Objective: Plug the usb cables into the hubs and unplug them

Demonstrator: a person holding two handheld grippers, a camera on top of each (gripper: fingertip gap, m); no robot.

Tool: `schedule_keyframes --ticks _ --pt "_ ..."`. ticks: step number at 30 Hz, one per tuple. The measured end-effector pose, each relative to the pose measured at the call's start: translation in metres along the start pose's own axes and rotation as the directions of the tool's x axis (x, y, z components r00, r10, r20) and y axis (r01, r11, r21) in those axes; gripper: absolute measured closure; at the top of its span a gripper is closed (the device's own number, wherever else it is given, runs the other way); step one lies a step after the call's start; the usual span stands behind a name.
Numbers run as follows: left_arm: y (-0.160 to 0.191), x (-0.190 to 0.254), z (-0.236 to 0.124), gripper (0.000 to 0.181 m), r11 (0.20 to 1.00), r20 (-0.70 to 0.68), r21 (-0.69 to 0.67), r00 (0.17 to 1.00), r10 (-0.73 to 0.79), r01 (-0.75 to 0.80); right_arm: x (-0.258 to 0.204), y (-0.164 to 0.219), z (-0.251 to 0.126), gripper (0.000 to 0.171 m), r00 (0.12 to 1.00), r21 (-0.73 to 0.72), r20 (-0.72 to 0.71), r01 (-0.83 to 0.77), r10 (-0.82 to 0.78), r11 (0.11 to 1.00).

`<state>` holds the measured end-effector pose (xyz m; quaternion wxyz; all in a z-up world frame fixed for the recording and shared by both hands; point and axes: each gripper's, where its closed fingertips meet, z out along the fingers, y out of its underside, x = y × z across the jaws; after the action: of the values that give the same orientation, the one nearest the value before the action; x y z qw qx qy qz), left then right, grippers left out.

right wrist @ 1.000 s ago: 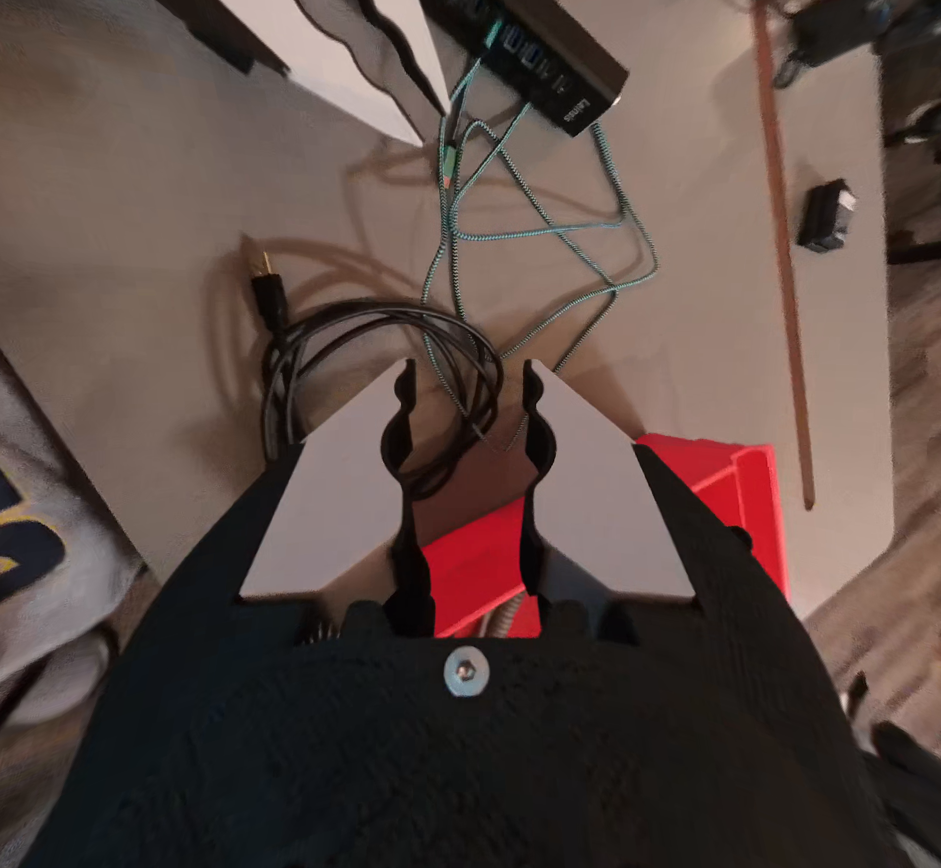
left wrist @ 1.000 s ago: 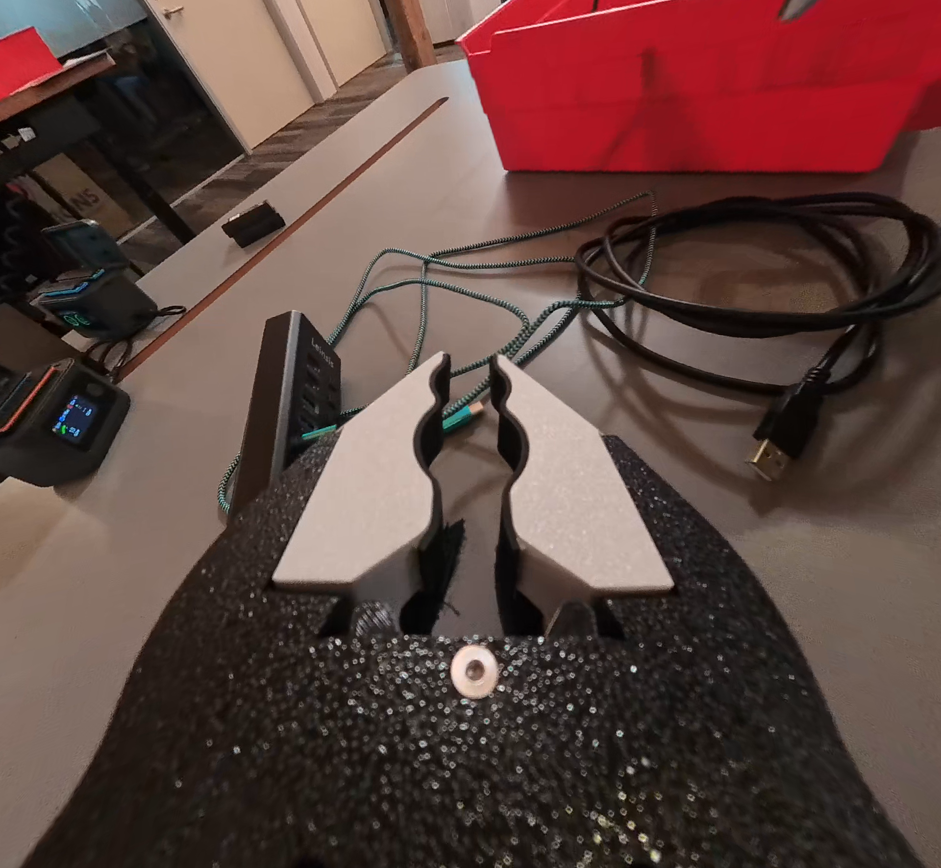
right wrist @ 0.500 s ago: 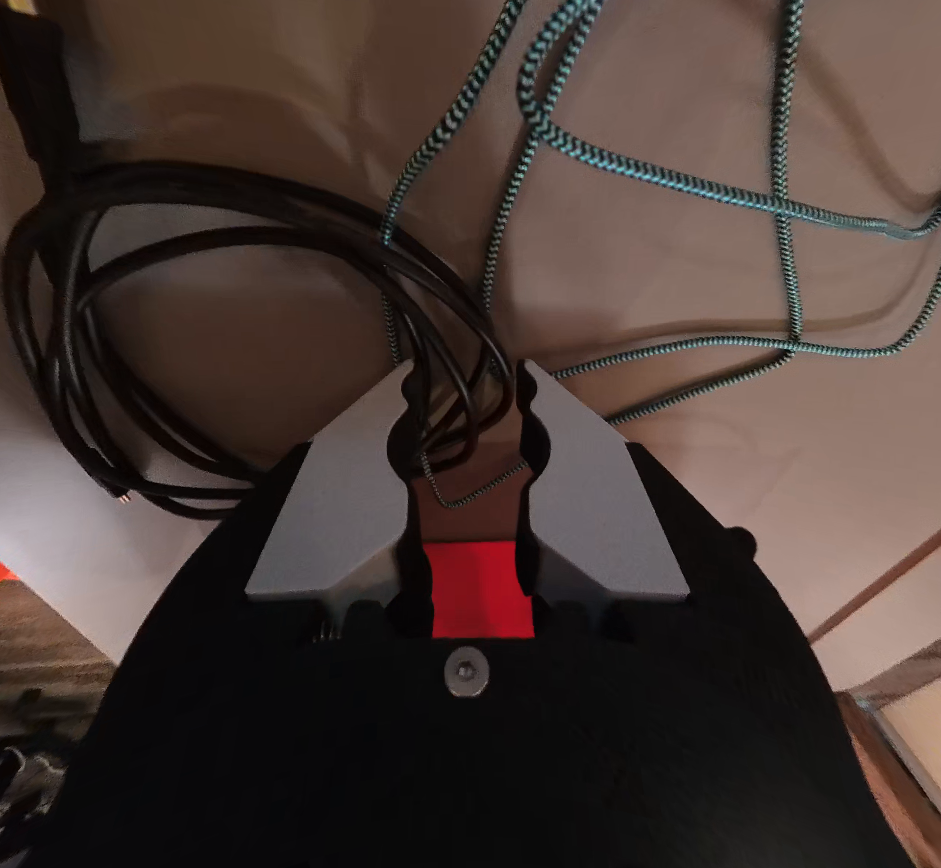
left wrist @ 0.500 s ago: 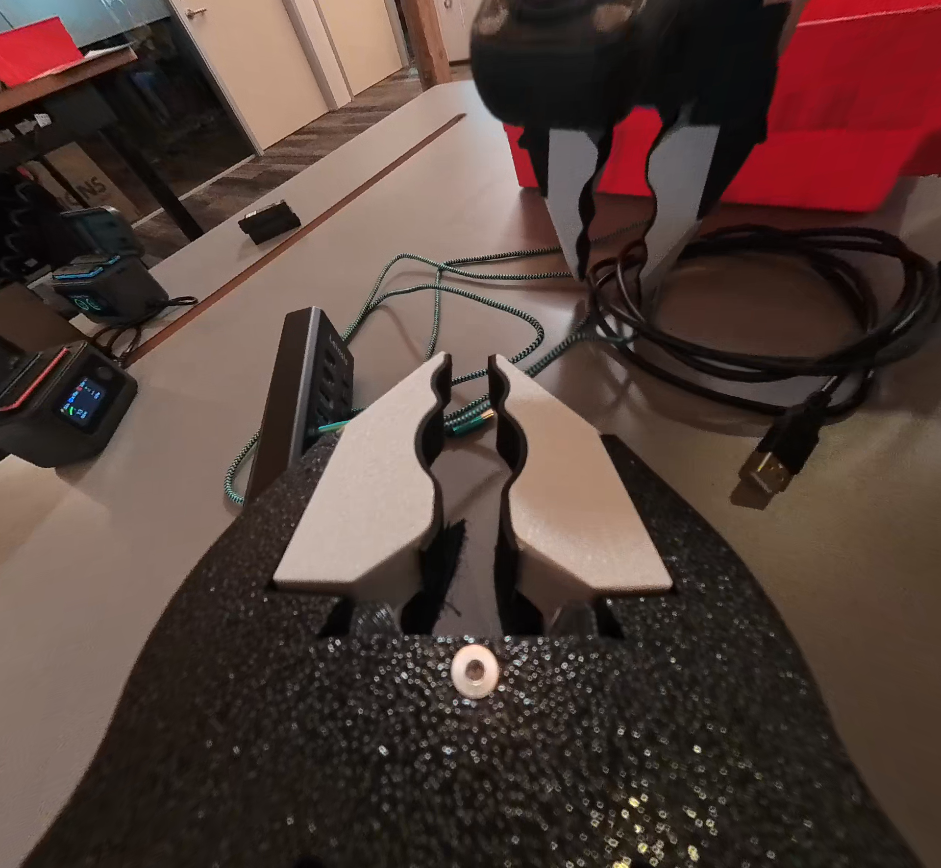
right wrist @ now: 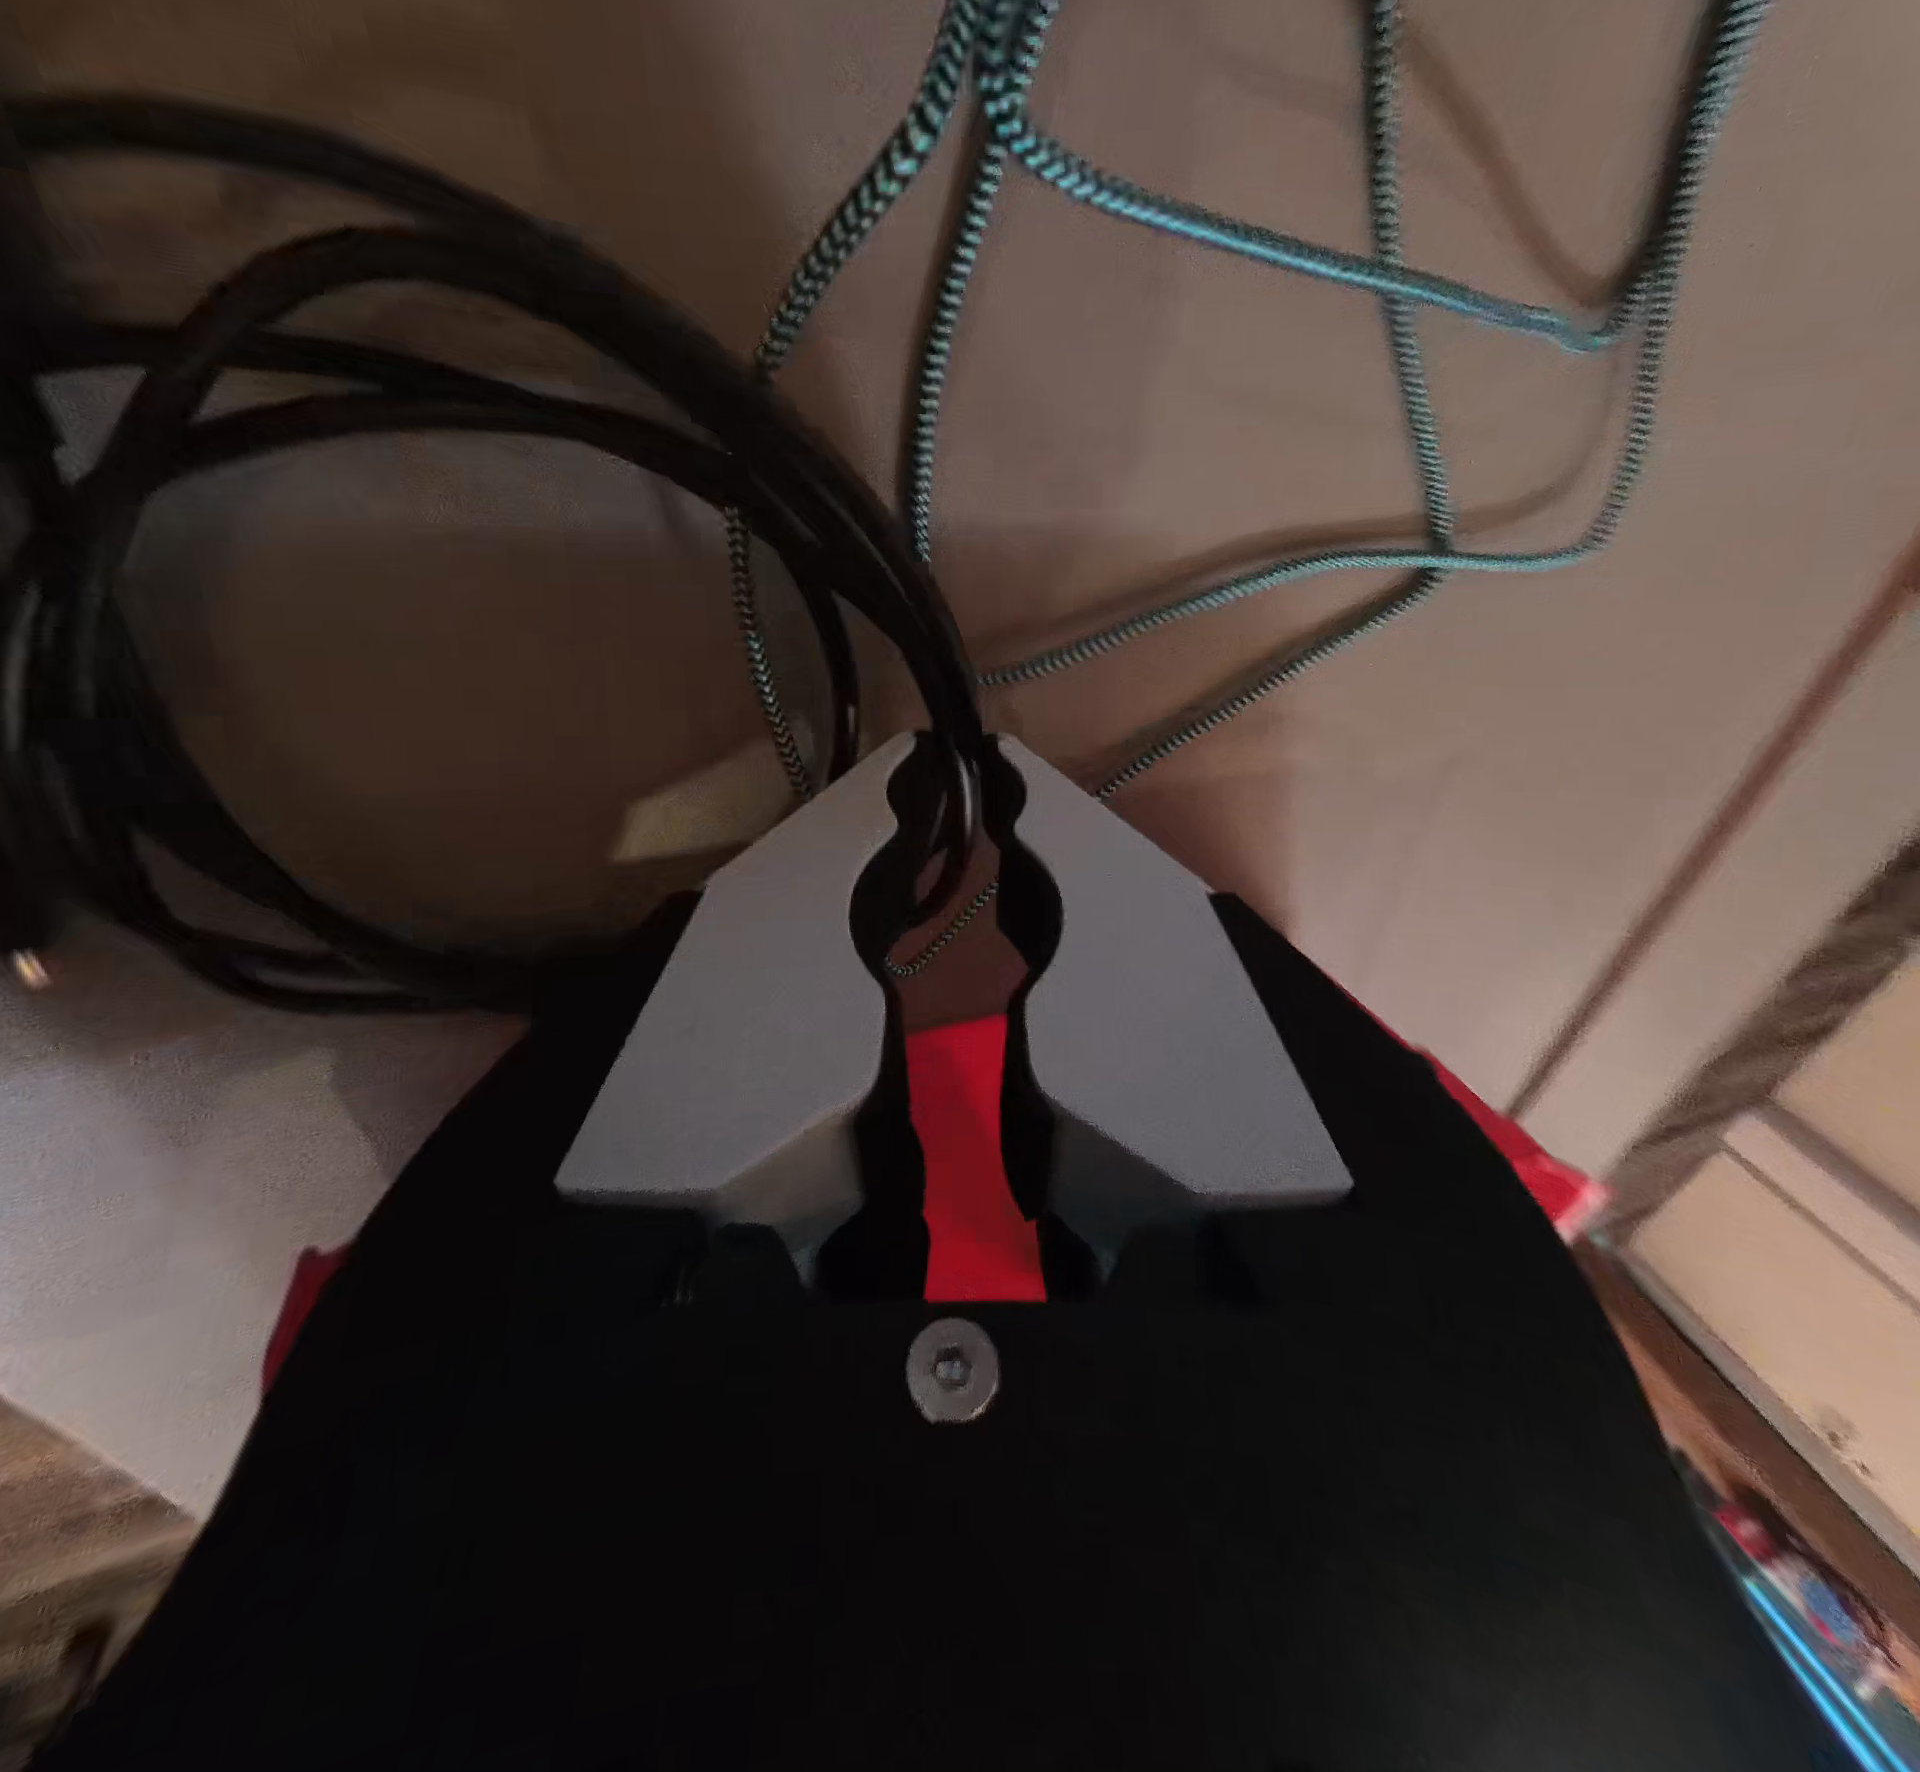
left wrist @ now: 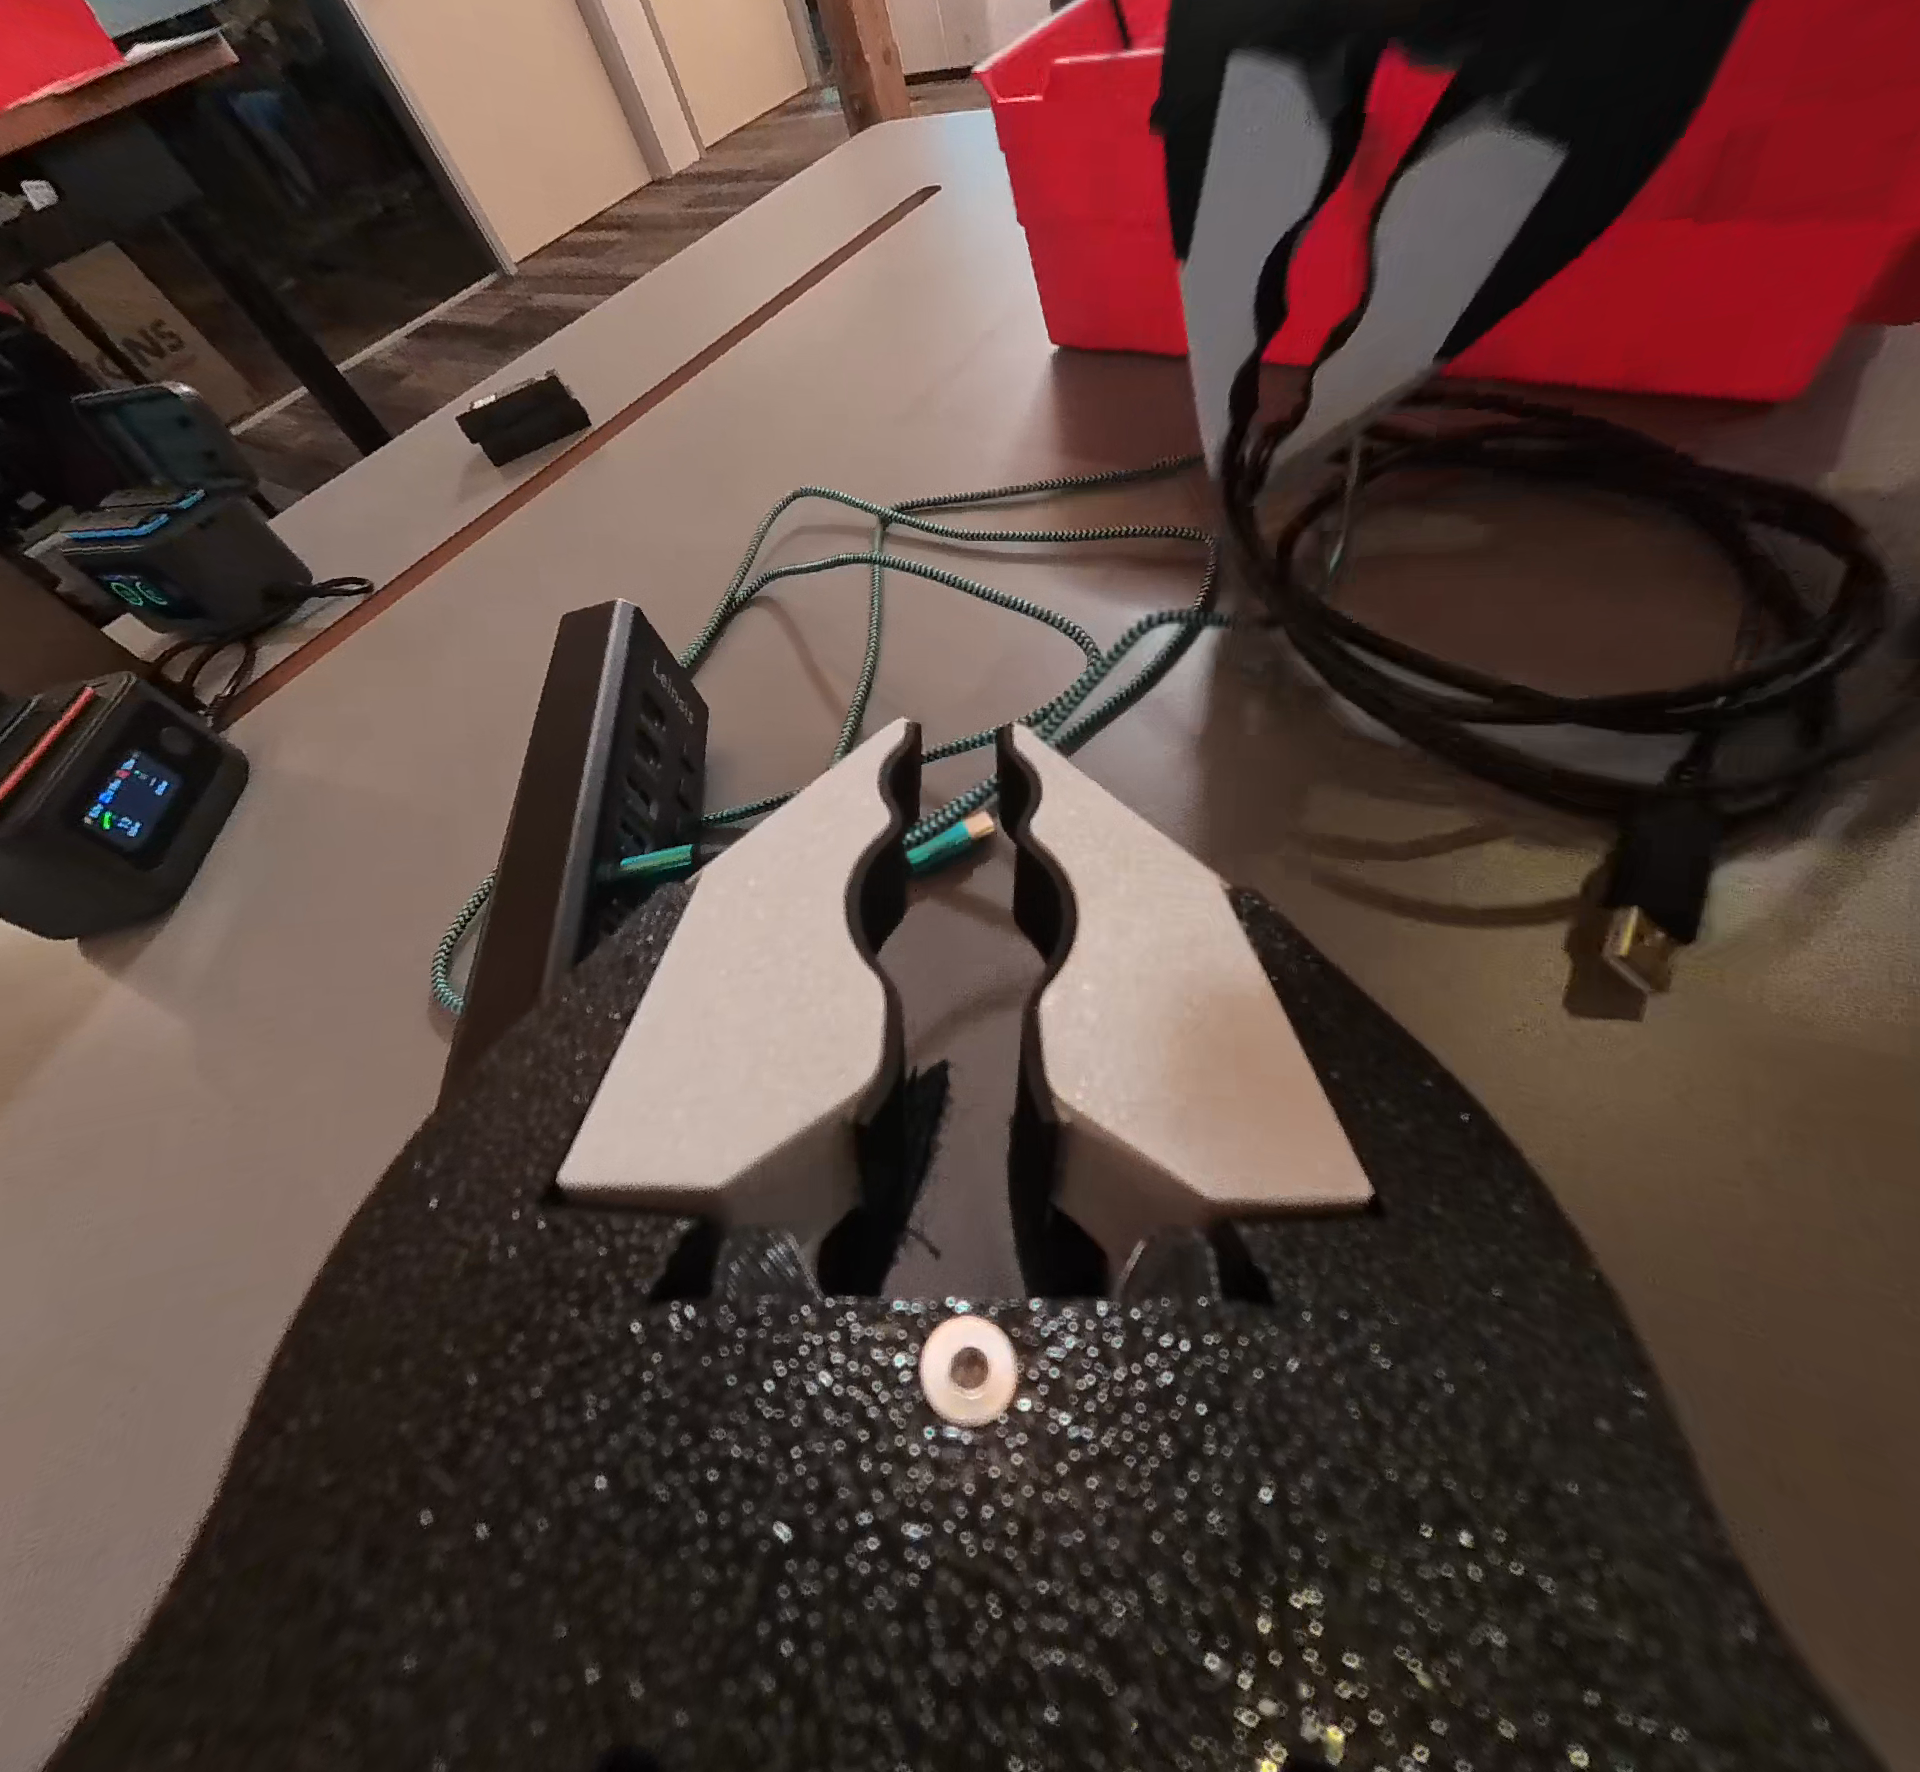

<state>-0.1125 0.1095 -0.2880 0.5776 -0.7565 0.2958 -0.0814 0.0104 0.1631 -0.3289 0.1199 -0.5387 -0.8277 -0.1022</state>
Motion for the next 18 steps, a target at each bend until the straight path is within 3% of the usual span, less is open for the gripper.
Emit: schedule_keyframes --ticks 3,6,11,14,18 --pt "-0.005 -0.001 -0.002 0.168 1.0 -0.001 0.02 1.0 -0.011 0.011 0.012 0.002 -0.043 0.165 0.991 0.074 -0.132 -0.02 0.03 0.997" --pt "-0.011 0.003 -0.003 0.166 0.999 -0.012 0.041 1.0 -0.013 0.013 0.038 0.015 -0.094 0.165 0.929 0.109 -0.366 -0.009 0.049 0.994" --pt "-0.02 0.008 -0.004 0.164 0.996 -0.001 0.085 1.0 0.019 -0.019 0.081 0.023 -0.184 0.165 0.633 0.228 -0.76 0.043 0.15 0.973" --pt "-0.03 0.001 -0.009 0.163 0.991 0.035 0.135 0.999 0.011 -0.016 0.094 0.028 -0.224 0.165 0.487 0.333 -0.831 0.052 0.268 0.941" --pt "-0.059 -0.016 -0.028 0.157 0.965 0.12 0.262 0.993 -0.023 -0.01 0.106 0.035 -0.267 0.165 0.388 0.51 -0.802 0.05 0.454 0.859"
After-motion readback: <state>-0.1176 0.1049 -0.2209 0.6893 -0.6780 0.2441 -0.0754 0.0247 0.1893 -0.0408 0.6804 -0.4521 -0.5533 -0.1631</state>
